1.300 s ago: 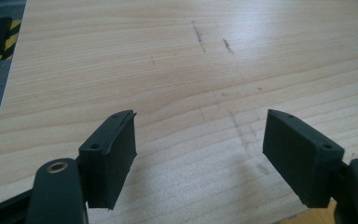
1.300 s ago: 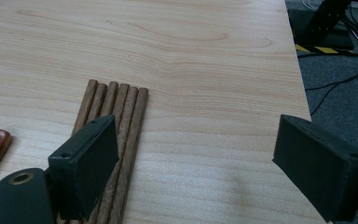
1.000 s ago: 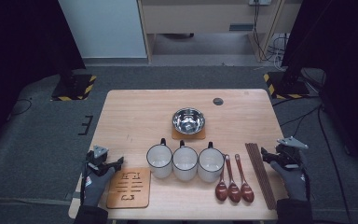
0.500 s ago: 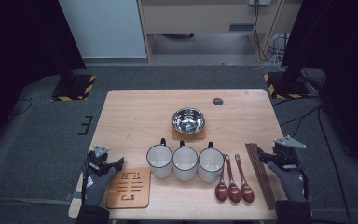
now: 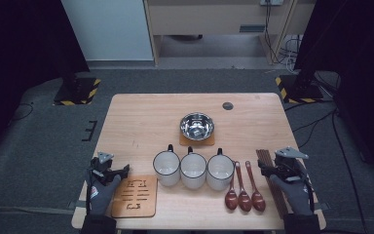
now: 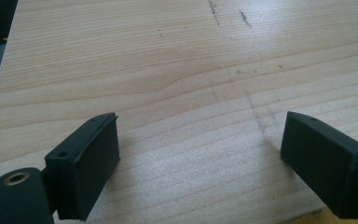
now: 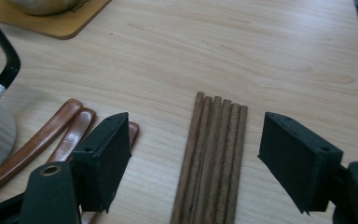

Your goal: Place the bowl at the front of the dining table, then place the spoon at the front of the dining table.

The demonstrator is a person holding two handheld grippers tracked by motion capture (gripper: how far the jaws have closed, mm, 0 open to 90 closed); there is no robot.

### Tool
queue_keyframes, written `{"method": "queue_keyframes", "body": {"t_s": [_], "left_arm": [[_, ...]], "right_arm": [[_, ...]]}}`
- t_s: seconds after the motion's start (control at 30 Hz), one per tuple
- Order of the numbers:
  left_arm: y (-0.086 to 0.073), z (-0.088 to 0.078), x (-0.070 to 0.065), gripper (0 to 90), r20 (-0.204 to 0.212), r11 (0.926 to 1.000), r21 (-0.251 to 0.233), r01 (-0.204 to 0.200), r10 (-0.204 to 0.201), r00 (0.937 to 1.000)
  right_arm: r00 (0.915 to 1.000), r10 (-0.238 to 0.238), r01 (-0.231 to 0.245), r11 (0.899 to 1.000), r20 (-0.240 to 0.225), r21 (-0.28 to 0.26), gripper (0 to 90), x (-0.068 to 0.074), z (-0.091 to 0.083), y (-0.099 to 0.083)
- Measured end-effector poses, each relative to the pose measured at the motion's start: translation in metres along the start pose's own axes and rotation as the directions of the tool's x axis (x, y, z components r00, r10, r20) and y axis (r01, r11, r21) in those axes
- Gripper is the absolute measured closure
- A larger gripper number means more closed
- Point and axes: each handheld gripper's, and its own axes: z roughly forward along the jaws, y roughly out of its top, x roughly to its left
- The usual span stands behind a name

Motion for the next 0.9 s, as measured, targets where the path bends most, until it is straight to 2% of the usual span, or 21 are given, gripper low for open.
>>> {"method": "queue_keyframes", "body": {"t_s": [0.23, 0.4, 0.73, 0.9], "left_arm": [[0.000, 0.000, 0.000, 9.0, -0.004, 1.0000, 0.002, 0.004, -0.004, 1.0000], [0.000, 0.000, 0.000, 8.9, -0.005, 1.0000, 0.002, 0.004, -0.004, 1.0000], [0.000, 0.001, 0.000, 7.5, -0.009, 0.9999, 0.007, 0.008, -0.008, 0.9999], [0.000, 0.001, 0.001, 6.1, -0.013, 0.9999, 0.010, 0.011, -0.011, 0.9999]], "right_arm": [[0.9995, -0.020, 0.021, 1.000, -0.024, 0.012, 24.2, 0.010, -0.005, -0.010], [0.9995, -0.028, 0.028, 0.999, -0.018, 0.017, 24.0, 0.012, -0.007, -0.013], [0.9981, -0.039, 0.040, 0.999, -0.047, 0.028, 25.1, 0.018, -0.011, -0.022], [0.9978, -0.054, 0.055, 0.998, -0.039, 0.034, 32.0, 0.025, -0.013, -0.024]]}}
